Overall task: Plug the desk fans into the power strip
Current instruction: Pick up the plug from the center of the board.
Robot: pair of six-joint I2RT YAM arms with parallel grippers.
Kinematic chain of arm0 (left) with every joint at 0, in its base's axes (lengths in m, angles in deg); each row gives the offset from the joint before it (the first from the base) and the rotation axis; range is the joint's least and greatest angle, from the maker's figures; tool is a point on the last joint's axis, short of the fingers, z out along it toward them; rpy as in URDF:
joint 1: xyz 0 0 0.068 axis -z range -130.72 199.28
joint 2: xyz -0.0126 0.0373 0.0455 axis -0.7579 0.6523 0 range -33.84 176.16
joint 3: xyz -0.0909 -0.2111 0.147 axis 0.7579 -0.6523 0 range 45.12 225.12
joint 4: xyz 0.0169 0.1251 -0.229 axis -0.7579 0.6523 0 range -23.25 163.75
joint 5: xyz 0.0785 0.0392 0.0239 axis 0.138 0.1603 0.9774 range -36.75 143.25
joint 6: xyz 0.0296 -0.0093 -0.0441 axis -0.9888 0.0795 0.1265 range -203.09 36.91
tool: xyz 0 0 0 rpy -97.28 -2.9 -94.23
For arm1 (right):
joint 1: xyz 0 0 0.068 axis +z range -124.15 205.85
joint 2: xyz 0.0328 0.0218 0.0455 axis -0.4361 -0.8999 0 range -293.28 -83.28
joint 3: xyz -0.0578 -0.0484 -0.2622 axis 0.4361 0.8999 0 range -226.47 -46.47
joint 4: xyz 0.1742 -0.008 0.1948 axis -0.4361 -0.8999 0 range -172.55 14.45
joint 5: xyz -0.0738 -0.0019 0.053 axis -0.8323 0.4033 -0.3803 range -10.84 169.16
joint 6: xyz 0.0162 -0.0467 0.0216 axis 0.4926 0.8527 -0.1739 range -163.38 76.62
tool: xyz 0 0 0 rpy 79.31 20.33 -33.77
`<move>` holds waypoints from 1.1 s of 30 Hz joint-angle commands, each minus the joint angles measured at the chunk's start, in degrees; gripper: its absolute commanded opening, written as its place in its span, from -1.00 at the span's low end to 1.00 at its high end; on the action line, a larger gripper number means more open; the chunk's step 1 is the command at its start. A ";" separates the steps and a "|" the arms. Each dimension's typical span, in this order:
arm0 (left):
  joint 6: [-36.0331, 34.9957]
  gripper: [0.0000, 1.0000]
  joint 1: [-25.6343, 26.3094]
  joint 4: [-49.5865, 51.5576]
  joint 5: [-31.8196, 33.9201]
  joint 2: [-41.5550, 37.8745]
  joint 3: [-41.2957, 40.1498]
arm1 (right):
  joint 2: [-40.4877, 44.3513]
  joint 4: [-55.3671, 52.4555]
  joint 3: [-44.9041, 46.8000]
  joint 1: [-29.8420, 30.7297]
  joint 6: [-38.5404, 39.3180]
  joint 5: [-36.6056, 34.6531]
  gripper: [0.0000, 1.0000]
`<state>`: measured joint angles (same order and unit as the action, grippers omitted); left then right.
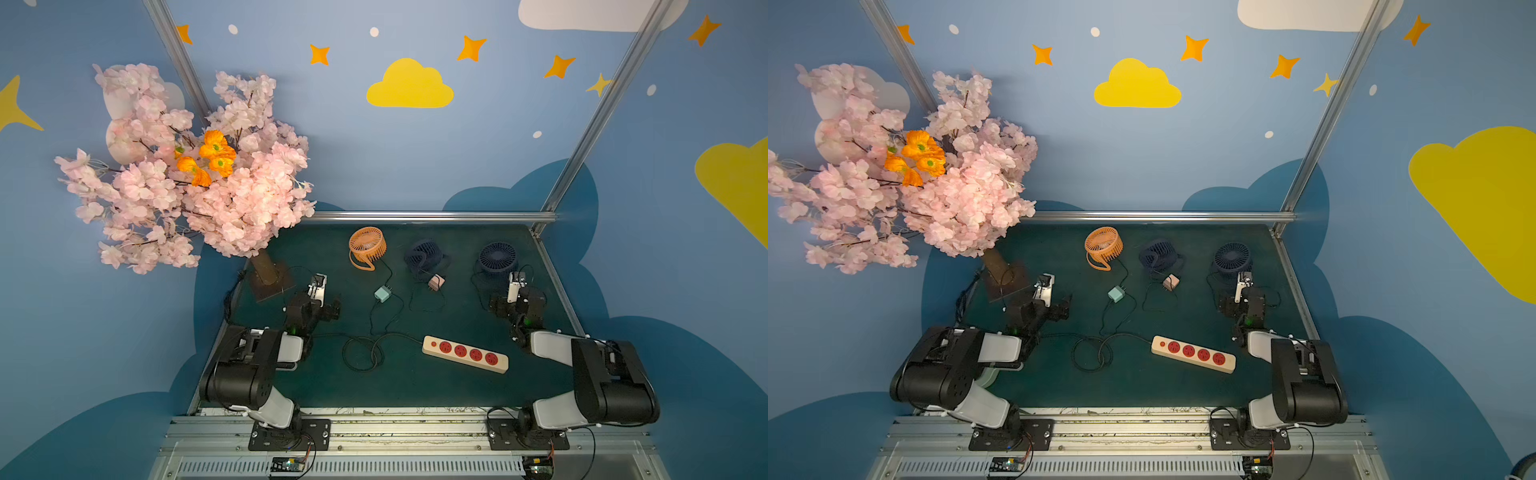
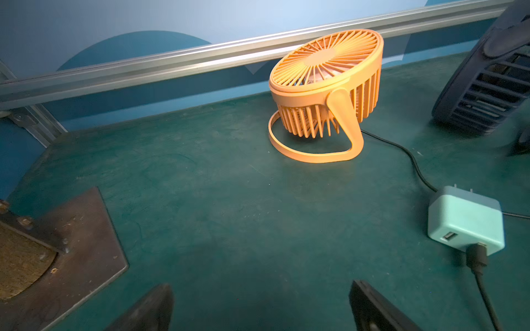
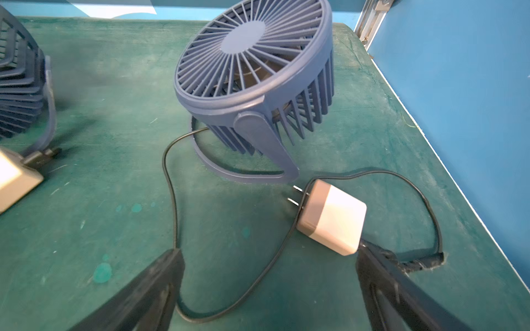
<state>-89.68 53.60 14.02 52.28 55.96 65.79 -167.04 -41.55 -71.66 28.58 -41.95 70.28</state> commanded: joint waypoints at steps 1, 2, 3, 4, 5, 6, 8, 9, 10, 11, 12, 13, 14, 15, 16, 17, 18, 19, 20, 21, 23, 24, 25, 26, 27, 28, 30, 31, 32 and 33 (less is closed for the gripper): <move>0.09 1.00 -0.18 -0.76 -1.15 0.30 0.65 | -0.69 1.46 -1.10 0.24 0.24 0.53 0.96; 0.10 1.00 -0.21 -0.80 -1.09 0.37 0.69 | -0.68 1.50 -1.11 0.23 0.24 0.49 0.96; 0.09 1.00 -0.24 -0.73 -1.24 0.45 0.61 | -0.65 1.51 -1.10 0.22 0.24 0.51 0.96; 0.22 1.00 -0.34 -0.66 -1.49 0.47 0.71 | -0.62 1.51 -1.09 0.26 0.24 0.52 0.96; 0.27 1.00 -0.44 -0.68 -1.70 0.41 0.62 | -0.61 1.51 -1.09 0.24 0.22 0.50 0.96; 0.32 1.00 -0.45 -0.65 -1.89 0.39 0.66 | -0.65 1.47 -1.16 0.24 0.17 0.48 0.96; 0.33 1.00 -0.56 -0.64 -1.93 0.44 0.61 | -0.69 1.50 -1.14 0.19 0.18 0.57 0.96; 0.42 1.00 -0.75 -0.66 -2.22 0.38 0.76 | -0.65 1.51 -1.23 0.12 0.15 0.57 0.96; 0.80 1.00 -1.09 -0.47 -2.84 0.38 0.80 | -0.69 1.50 -1.25 0.09 0.17 0.56 0.96; 1.15 1.00 -1.44 -0.52 -3.59 0.33 0.75 | -0.70 1.51 -1.21 0.11 0.15 0.62 0.96; 1.15 1.00 -1.60 -0.59 -3.75 0.36 0.62 | -0.69 1.51 -1.19 0.09 0.15 0.61 0.96; 1.14 1.00 -1.59 -0.65 -3.83 0.33 0.67 | -0.60 1.51 -1.10 0.09 0.15 0.65 0.96; 1.12 1.00 -1.57 -0.77 -3.85 0.32 0.52 | -0.58 1.50 -1.13 0.20 0.17 0.63 0.96; 1.01 1.00 -1.59 -1.07 -4.28 0.19 0.39 | -0.46 1.78 -1.02 0.27 -0.07 -0.01 0.96; 0.54 1.00 -1.47 -1.16 -5.30 -0.45 0.19 | 0.08 1.82 -1.00 0.41 -0.02 -1.91 0.96; -0.34 1.00 -1.01 -0.79 -6.04 -2.11 -0.32 | 1.41 1.30 -0.99 0.56 -0.95 -4.13 0.96; -1.12 1.00 -0.37 0.48 -5.47 -4.23 -0.60 | 3.57 0.31 -1.00 0.59 -2.83 -6.23 0.96; -1.73 1.00 0.53 2.21 -4.08 -6.91 -0.95 | 7.28 -2.60 -1.12 0.61 -3.11 -7.33 0.96; -2.66 1.00 1.64 4.27 -3.09 -9.76 -1.12 | 11.00 -6.55 -1.35 0.60 -2.84 -7.41 0.96; -3.77 1.00 2.95 7.39 -2.47 -12.96 -0.87 | 14.54 -10.96 -2.10 0.49 -4.30 -7.68 0.96; -4.69 1.00 6.19 16.80 -1.75 -18.41 1.36 | 21.76 -20.44 -4.23 0.40 -9.10 -7.53 0.96; -4.53 1.00 7.82 21.61 -2.04 -20.88 2.86 | 24.40 -24.94 -5.33 0.38 -12.00 -6.79 0.96; -3.90 1.00 9.69 24.87 -1.97 -22.22 4.11 | 26.70 -28.78 -6.26 0.44 -15.42 -5.70 0.96; -2.55 1.00 11.46 27.21 -2.16 -23.01 5.28 | 29.14 -30.92 -7.09 0.45 -17.75 -3.85 0.95; -1.22 1.00 13.31 29.29 -2.74 -23.39 6.51 | 31.33 -33.04 -7.52 0.49 -18.87 -0.01 0.95; -0.25 1.00 15.10 31.57 -4.00 -23.37 8.10 | 32.94 -34.36 -7.66 0.78 -19.88 3.07 0.94; 1.32 1.00 18.74 37.69 -5.37 -22.12 12.23 | 34.61 -35.81 -7.54 2.08 -21.87 10.57 0.92; 1.53 1.00 20.32 41.24 -5.82 -21.28 14.57 | 34.94 -36.66 -7.66 3.53 -22.83 12.04 0.92; 1.61 1.00 21.77 45.43 -6.18 -19.61 17.40 | 34.98 -37.72 -7.87 6.00 -23.57 11.89 0.93; 1.57 1.00 22.95 49.62 -7.00 -18.07 20.15 | 34.80 -38.89 -8.24 8.80 -24.03 10.37 0.94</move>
<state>-89.74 73.71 47.92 48.00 34.89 80.52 -131.55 -71.36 -79.40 33.38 -61.27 75.55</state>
